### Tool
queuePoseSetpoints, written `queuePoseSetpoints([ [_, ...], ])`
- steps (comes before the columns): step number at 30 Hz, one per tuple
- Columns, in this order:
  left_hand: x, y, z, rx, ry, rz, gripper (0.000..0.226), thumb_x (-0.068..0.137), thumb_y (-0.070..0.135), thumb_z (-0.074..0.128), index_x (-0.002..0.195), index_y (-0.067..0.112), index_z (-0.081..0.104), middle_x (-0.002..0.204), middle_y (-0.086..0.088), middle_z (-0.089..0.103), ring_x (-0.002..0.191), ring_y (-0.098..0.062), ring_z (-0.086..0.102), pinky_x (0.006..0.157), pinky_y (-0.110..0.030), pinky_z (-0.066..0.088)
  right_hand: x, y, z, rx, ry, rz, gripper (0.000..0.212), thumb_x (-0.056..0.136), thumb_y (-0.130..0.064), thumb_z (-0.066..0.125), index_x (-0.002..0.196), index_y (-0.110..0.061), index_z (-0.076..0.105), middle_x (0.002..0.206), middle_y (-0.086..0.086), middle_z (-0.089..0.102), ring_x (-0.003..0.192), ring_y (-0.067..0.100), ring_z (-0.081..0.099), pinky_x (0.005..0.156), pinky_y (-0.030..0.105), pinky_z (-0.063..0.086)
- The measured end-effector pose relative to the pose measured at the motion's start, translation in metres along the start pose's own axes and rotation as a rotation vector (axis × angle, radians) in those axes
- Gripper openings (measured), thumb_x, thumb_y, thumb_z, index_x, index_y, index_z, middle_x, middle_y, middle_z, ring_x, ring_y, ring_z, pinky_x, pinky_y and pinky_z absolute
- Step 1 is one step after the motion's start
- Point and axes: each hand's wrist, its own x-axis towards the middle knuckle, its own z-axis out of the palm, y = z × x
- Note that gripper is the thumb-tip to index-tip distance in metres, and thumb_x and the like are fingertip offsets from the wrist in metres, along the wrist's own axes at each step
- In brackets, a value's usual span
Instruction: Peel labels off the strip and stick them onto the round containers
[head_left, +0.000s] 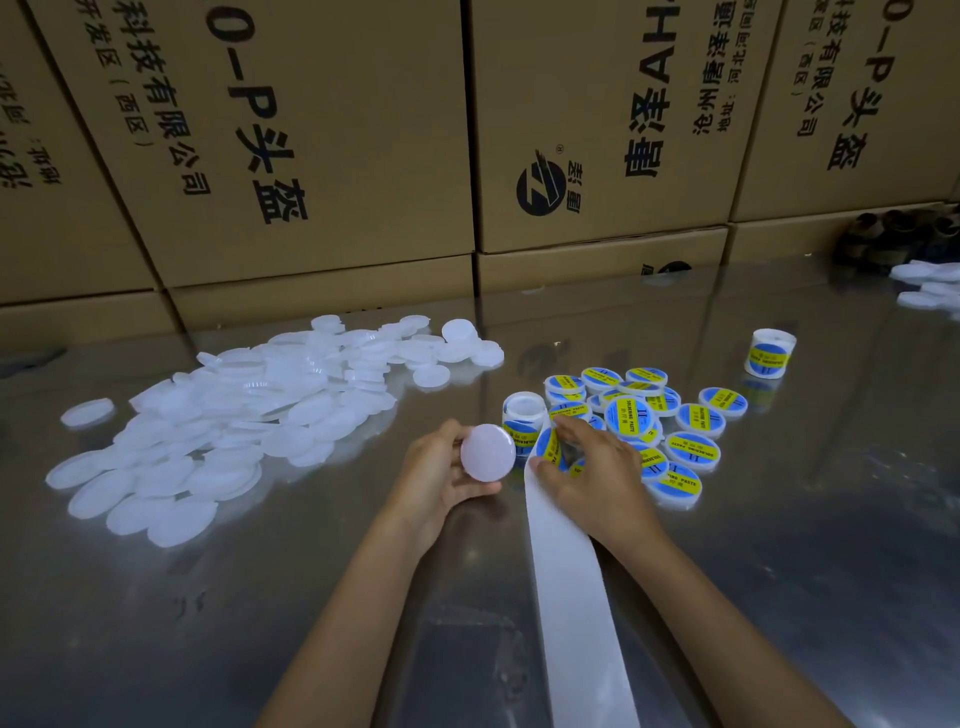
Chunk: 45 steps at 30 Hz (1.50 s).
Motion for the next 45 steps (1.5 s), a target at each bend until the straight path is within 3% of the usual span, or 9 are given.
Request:
queuePoseSetpoints([
  [4,-0.004,0.001,0.011,0.201,0.086,0.049,0.029,0.095,0.016,0.047,0.088,0.009,0.073,0.087,-0.010,0.066,0.061,-0.022,0.058,0.043,-0.025,0.045,0.001,0.000,-0.001,0.026,0.025,0.029,0.052,0.075,-0.036,0.081,0.121,-0.021,0.064,0.105,-0.006,0.070,0.109,0.016,0.059,0.103,0.037,0.038],
  [8,-0.009,0.000,0.022,0.411,0.099,0.131,0.034,0.091,0.017,0.053,0.063,0.018,0.073,0.049,0.010,0.055,0.038,-0.009,0.041,0.039,-0.015,0.033,-0.001,0.000,-0.001,0.050,0.059,0.017,0.048,0.069,-0.037,0.085,0.110,-0.023,0.066,0.094,-0.013,0.065,0.102,0.013,0.060,0.096,0.039,0.042],
  [14,-0.008,-0.017,0.042,0.617,0.042,0.365,0.015,0.084,0.031,0.077,0.076,0.018,0.080,0.072,0.007,0.073,0.069,-0.002,0.061,0.070,-0.022,0.049,-0.006,0.001,0.001,0.039,0.066,-0.061,0.039,0.070,-0.036,0.081,0.103,-0.027,0.063,0.091,-0.015,0.065,0.099,0.013,0.058,0.091,0.037,0.040],
  [21,-0.007,-0.014,0.041,0.443,0.072,0.308,0.015,0.087,0.009,0.072,0.080,-0.003,0.077,0.071,-0.016,0.065,0.068,-0.014,0.055,0.069,-0.025,0.044,-0.010,-0.002,-0.005,0.004,0.029,-0.097,0.038,0.075,-0.049,0.078,0.109,-0.036,0.067,0.095,-0.021,0.064,0.101,0.005,0.051,0.087,0.029,0.026],
  [25,-0.007,-0.013,0.038,0.352,0.036,0.248,0.020,0.088,0.007,0.070,0.086,-0.013,0.071,0.076,-0.012,0.059,0.074,-0.017,0.052,0.071,-0.027,0.044,-0.011,-0.003,-0.010,0.063,0.005,-0.087,0.023,0.082,-0.038,0.076,0.105,-0.035,0.072,0.091,-0.025,0.062,0.106,0.010,0.055,0.099,0.041,0.037],
  [30,-0.009,-0.013,0.039,0.360,0.006,0.235,0.031,0.088,0.011,0.069,0.081,-0.019,0.063,0.076,-0.011,0.050,0.075,-0.018,0.045,0.070,-0.029,0.039,-0.010,-0.005,-0.010,0.042,0.032,-0.083,0.016,0.078,-0.031,0.081,0.091,-0.029,0.072,0.081,-0.022,0.060,0.096,0.012,0.058,0.095,0.042,0.041],
  [36,-0.010,-0.011,0.041,0.399,0.064,0.189,0.031,0.085,0.014,0.068,0.065,-0.007,0.055,0.071,-0.011,0.037,0.068,-0.019,0.036,0.054,-0.025,0.032,-0.012,-0.005,-0.010,-0.025,0.066,-0.138,0.016,0.077,-0.032,0.080,0.082,-0.026,0.065,0.081,-0.012,0.067,0.089,0.012,0.060,0.087,0.029,0.028],
  [40,-0.004,-0.011,0.040,0.410,0.119,0.131,0.048,0.082,0.016,0.071,0.047,0.017,0.038,0.058,-0.003,0.031,0.055,-0.016,0.029,0.044,-0.020,0.025,-0.015,-0.007,-0.014,-0.152,0.108,-0.256,0.016,0.077,-0.027,0.080,0.085,-0.025,0.066,0.080,-0.009,0.066,0.086,0.017,0.061,0.088,0.033,0.033],
  [45,0.003,-0.011,0.036,0.419,0.130,0.113,0.058,0.082,0.014,0.070,0.036,0.020,0.036,0.047,0.004,0.032,0.042,-0.010,0.032,0.038,-0.015,0.026,-0.019,-0.014,-0.015,-0.186,0.097,-0.372,0.013,0.077,-0.019,0.076,0.084,-0.022,0.065,0.086,-0.010,0.065,0.092,0.021,0.057,0.084,0.035,0.039],
])
